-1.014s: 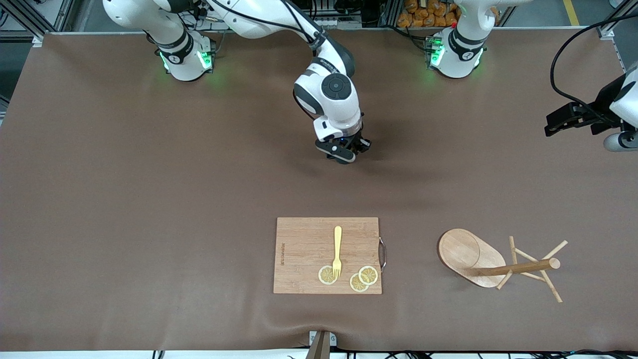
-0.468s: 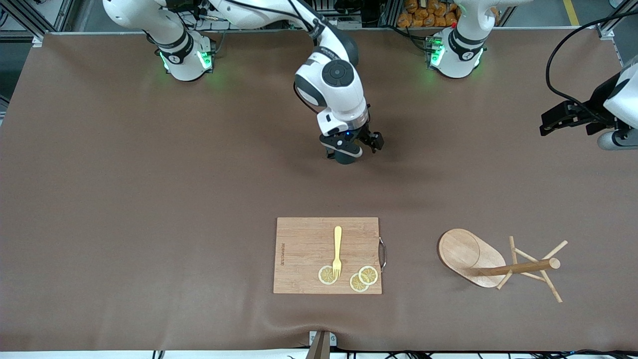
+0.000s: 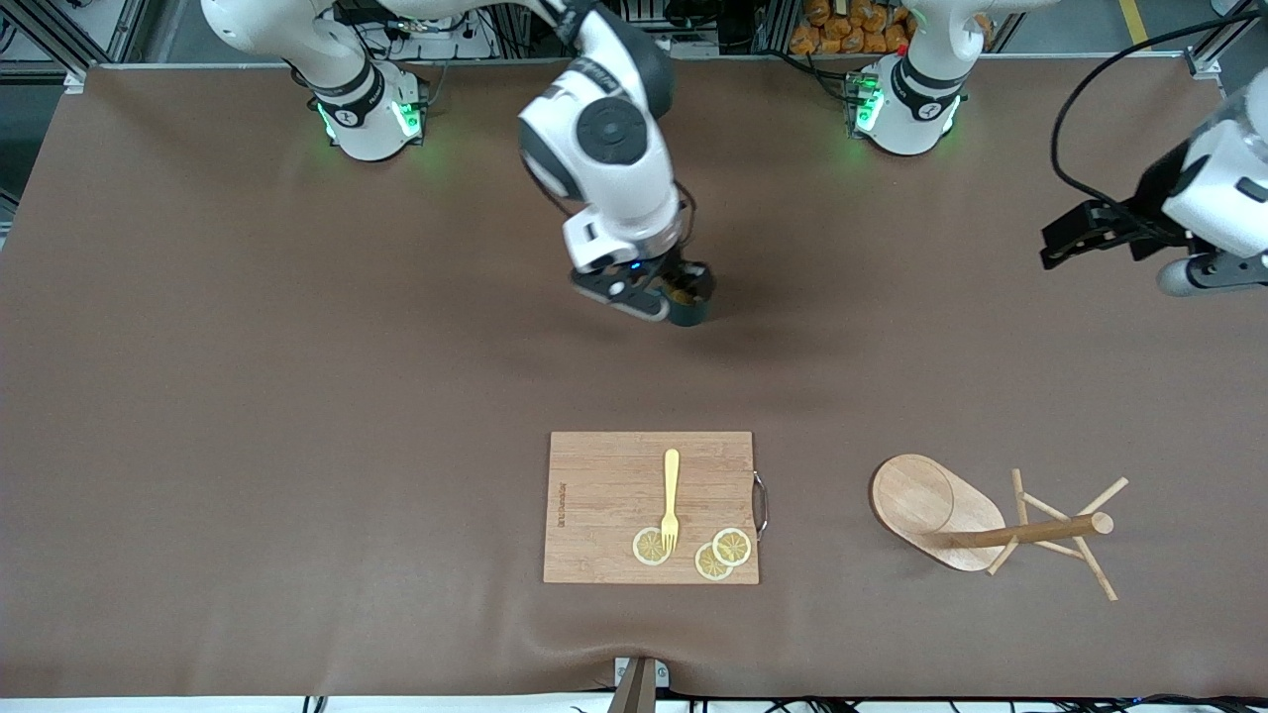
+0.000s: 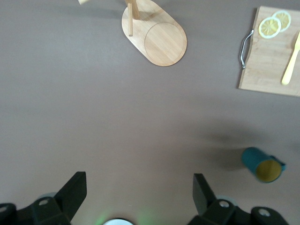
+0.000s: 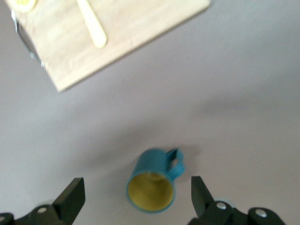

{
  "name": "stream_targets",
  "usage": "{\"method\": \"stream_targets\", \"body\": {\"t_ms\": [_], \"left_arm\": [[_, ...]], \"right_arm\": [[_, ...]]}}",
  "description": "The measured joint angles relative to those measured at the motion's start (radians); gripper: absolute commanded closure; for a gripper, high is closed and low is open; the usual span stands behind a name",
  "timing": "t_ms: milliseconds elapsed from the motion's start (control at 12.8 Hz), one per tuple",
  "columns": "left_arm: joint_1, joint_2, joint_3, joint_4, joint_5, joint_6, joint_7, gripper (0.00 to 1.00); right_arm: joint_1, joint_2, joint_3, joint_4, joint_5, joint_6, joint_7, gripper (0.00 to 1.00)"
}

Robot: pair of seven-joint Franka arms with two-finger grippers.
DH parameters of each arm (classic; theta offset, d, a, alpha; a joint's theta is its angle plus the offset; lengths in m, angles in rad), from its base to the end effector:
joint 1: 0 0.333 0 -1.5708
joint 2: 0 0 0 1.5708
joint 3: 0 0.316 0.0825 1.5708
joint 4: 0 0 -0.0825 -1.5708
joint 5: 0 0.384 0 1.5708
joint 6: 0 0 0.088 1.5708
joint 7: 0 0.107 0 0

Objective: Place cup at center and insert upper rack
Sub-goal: 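Set the mug down and open the right gripper while the left gripper approaches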

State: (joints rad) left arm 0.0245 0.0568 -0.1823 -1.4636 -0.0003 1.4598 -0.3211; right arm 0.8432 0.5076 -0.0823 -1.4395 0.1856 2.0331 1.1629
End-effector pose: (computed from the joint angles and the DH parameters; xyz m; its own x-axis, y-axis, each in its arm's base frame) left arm 0.5543 -0.0849 0.6339 0.9849 0.1625 -0.0599 0.1623 -0.9867 -0.0088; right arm 0.5000 0.5047 0.4071 0.8927 -0.4420 -0.0884 -0.4502 -0.8835 -0.1291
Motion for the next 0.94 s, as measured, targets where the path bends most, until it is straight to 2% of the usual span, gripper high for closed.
{"method": "stream_targets", "body": {"t_ms": [390,546,936], "left_arm": [[-0.007,0.001,-0.127,-0.002,0.000,0.000,-0.284,0.00],[-0.042,0.012,-0.150,-0.005,0.009,0.000,-0.379,0.00],[-0.289,0.110,-0.160,-0.009,0.139,0.012,-0.768,0.00]], "right_arm": [[-0.194,-0.051,-0.006,0.000,0.000,-0.196,-0.291,0.00],[-0.278,-0.069,-0.007,-0.001,0.000,-0.252,-0.436,0.00],[-0.515,-0.122,-0.010,-0.028,-0.001,-0.365,-0.848,0.00]]}}
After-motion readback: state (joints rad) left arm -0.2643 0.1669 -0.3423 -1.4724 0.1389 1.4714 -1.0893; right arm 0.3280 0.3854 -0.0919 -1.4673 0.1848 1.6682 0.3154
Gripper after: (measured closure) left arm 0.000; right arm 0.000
